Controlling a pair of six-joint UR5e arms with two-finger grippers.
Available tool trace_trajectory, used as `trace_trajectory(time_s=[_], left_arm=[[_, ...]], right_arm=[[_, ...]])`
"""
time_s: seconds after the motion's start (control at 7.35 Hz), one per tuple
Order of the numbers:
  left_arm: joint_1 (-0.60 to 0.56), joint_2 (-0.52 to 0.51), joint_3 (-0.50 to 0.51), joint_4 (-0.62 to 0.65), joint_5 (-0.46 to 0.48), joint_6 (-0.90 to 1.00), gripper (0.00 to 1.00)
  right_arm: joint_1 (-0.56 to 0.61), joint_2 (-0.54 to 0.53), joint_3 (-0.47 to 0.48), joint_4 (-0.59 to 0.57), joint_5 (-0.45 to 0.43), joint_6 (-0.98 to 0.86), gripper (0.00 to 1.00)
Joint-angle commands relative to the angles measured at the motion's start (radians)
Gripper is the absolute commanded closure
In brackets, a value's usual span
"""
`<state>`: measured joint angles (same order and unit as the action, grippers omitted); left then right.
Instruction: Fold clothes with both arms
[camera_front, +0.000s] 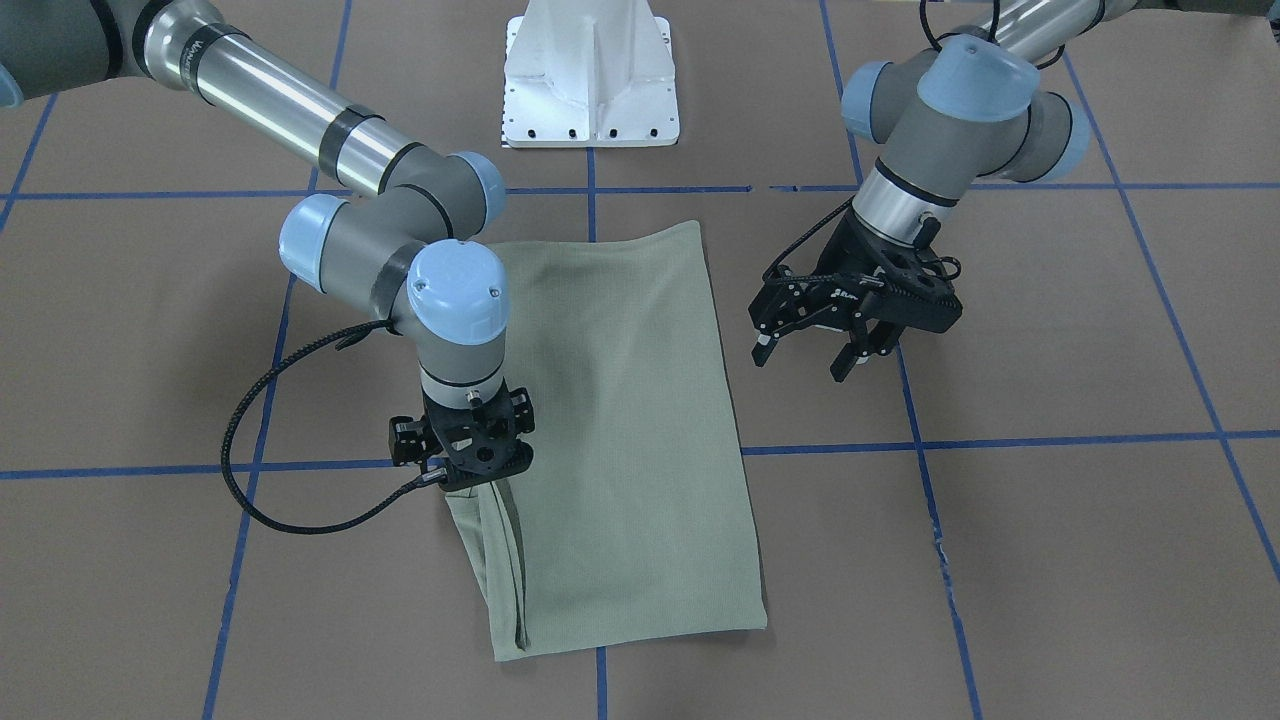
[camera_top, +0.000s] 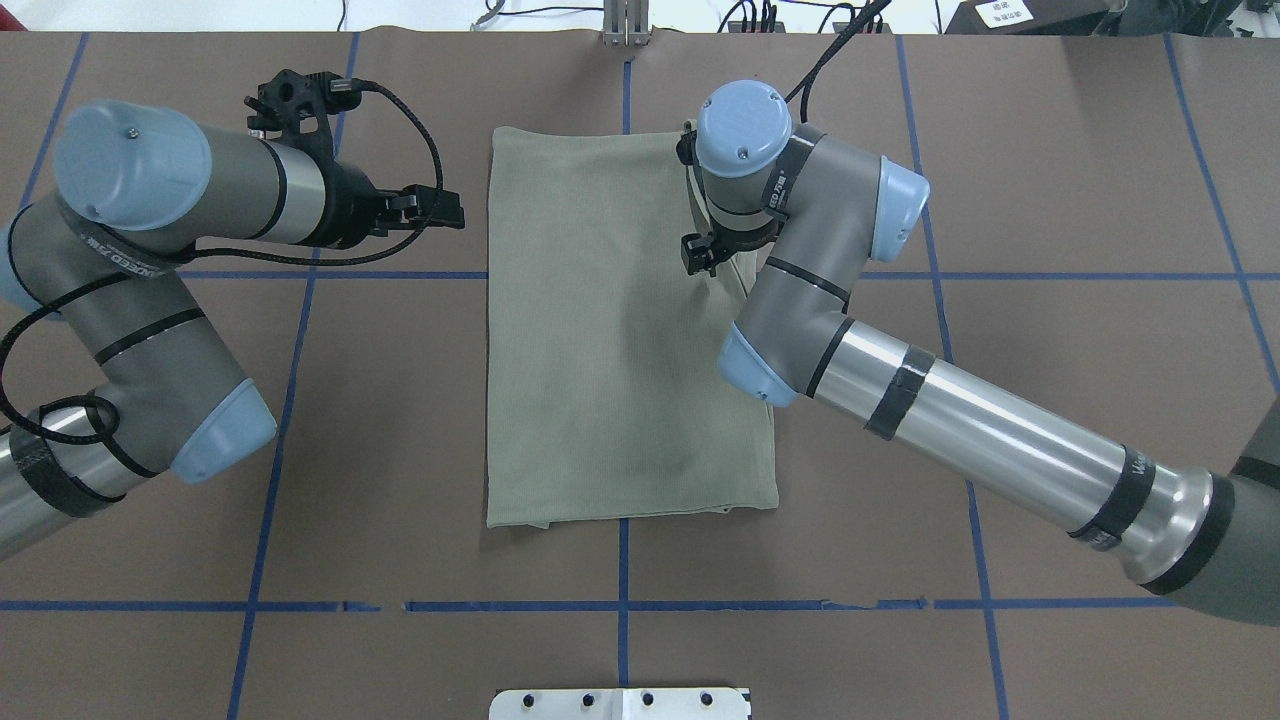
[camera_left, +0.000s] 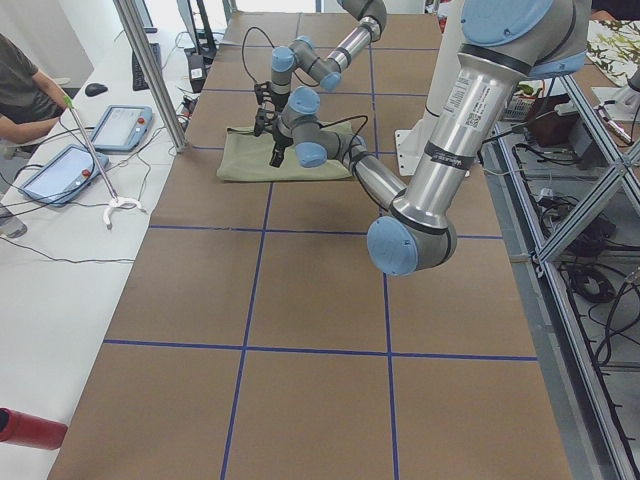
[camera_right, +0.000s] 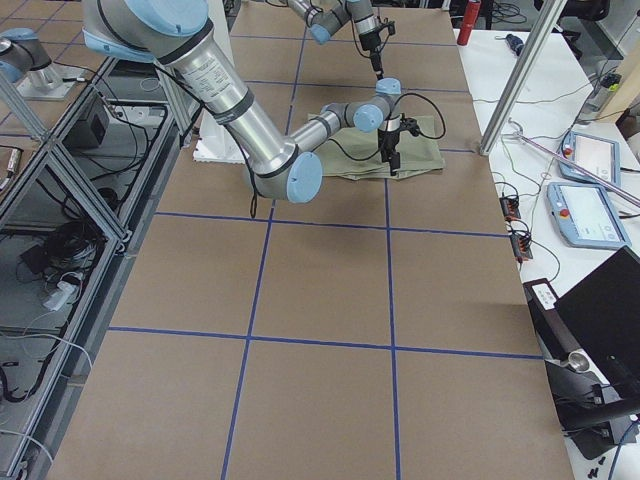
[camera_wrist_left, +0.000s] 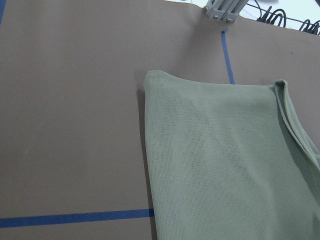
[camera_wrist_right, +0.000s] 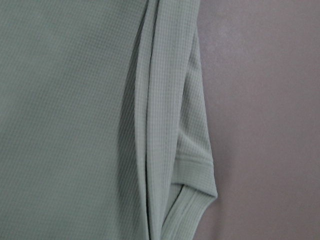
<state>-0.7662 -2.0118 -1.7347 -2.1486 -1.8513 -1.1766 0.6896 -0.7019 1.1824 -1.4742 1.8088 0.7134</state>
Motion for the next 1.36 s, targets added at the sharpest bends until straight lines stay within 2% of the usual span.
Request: trace_trajectory(time_s=[0.0,0.68,1.22], left_arm=[[-0.002,0.002,-0.011,0.0,0.0,0.0,0.0],[-0.001,0.001,-0.014,-0.002,0.0,0.0,0.0],[0.001,-0.004,-0.013,-0.004,-0.002,0.0,0.0]], right_arm=[[0.019,0.035,-0.082,0.057,0.001,-0.011,0.0],[0.053,0.065,-0.165,0.066,0.007,-0.064,0.0],[0.125,0.064,-0.216,0.066,0.067,-0.14,0.0]])
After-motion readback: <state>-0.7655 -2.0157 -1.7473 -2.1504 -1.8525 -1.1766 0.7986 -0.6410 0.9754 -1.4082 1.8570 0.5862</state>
